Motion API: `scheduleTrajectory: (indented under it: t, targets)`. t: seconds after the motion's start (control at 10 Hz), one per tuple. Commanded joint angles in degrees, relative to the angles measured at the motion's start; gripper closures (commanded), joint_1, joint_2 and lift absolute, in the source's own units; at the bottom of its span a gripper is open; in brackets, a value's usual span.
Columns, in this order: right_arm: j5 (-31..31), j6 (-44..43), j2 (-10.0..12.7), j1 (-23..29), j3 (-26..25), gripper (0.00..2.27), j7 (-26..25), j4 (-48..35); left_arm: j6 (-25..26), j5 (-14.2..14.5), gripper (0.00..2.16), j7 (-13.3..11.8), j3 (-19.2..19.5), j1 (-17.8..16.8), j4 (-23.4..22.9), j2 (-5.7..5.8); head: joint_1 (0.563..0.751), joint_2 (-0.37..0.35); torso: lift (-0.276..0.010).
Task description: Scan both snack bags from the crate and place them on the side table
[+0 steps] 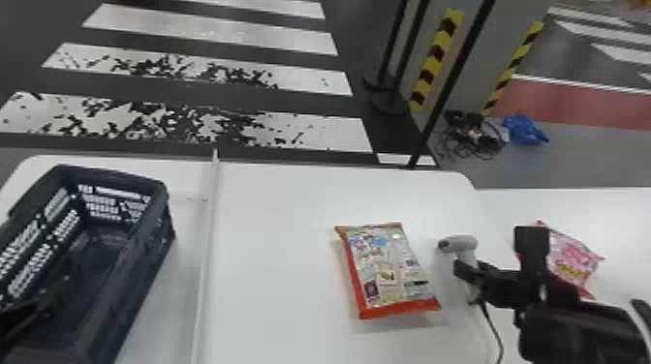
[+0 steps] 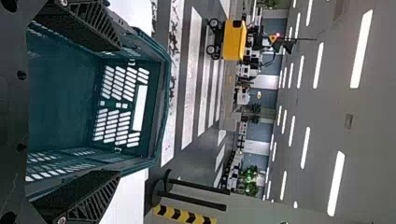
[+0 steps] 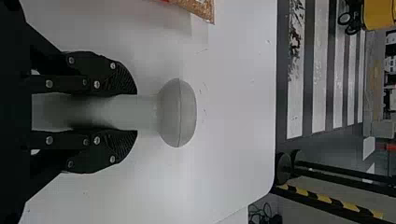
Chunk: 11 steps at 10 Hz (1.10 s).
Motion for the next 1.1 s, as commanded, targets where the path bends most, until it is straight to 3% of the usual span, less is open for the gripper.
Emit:
scheduleTrajectory:
  t: [0.0,0.1,0.3,0.4,0.7,1.0]
  targets:
    - [0.0,-0.3,0.0,0.0,-0.1,2.16,-0.4,0.1,0.0,0.0,0.05,0.0,0.0,0.0,0.0,0.00,0.695,-0.238,-0.098]
    - [-0.2,-0.3,0.1,0.0,-0.4,1.82,-0.7,0.1,0.0,0.0,0.05,0.0,0.0,0.0,0.0,0.00,0.695,-0.238,-0.098]
    - [-0.1,-0.3,0.4,0.2,-0.7,0.37,-1.6,0.1,0.0,0.0,0.05,0.0,0.0,0.0,0.0,0.00,0.695,-0.244,-0.098]
    - [-0.2,-0.1,0.4,0.2,-0.8,0.12,-1.9,-0.3,0.0,0.0,0.05,0.0,0.0,0.1,0.0,0.00,0.695,-0.246,-0.098]
    - [-1.8,2.9,1.7,2.6,-2.0,0.11,-1.9,-8.2,-0.2,0.0,0.05,0.0,0.1,0.3,-0.1,0.00,0.695,-0.254,-0.098]
    - [-13.1,16.8,1.7,9.2,-0.4,0.11,0.3,-22.8,-0.2,0.0,0.05,0.0,0.0,0.3,-0.1,0.00,0.695,-0.265,-0.098]
